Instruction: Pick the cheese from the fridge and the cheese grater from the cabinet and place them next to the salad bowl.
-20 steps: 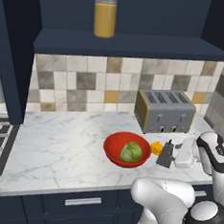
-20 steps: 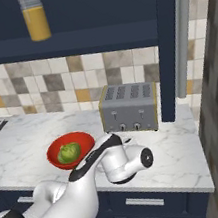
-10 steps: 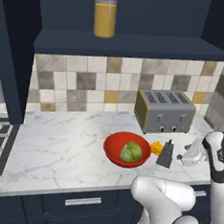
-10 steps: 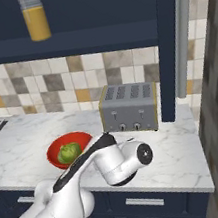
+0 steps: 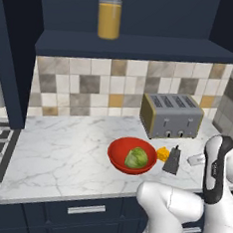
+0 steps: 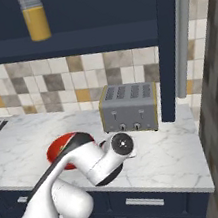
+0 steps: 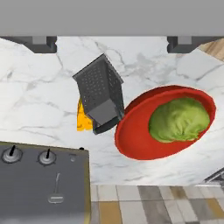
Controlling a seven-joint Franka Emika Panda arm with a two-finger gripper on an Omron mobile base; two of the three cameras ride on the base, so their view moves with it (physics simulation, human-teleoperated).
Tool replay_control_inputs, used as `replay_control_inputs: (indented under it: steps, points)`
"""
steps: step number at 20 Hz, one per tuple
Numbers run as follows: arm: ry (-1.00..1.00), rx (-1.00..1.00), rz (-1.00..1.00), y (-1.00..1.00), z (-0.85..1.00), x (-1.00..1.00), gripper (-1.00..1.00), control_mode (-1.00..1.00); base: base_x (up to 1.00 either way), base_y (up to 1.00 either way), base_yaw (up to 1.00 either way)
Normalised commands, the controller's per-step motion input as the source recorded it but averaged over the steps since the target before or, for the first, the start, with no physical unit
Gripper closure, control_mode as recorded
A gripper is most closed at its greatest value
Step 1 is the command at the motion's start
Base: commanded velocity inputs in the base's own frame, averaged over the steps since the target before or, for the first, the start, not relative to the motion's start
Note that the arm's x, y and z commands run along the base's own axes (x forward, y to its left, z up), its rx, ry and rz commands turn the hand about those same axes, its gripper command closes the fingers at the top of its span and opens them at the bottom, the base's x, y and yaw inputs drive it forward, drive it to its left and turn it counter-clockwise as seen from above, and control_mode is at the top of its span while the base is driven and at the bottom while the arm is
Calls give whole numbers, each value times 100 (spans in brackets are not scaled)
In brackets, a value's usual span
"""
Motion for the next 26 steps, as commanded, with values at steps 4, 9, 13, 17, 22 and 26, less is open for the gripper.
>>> replay_control_inputs:
  steps: [4,9,13,17,22,26]
  points:
    - [18,0,-28,28,16,-22,-100,-100,0,0,0]
    - [14,0,-22,26,24,-22,-100,-100,0,0,0]
    - [0,0,-12,21,21,-42,-100,-100,0,0,0]
    - [0,0,-6,20,23,-30,-100,-100,0,0,0]
    - [-5,-3,1,33,30,-34,-100,-100,0,0,0]
    - [-29,-14,4,54,7,-31,-100,-100,0,0,0]
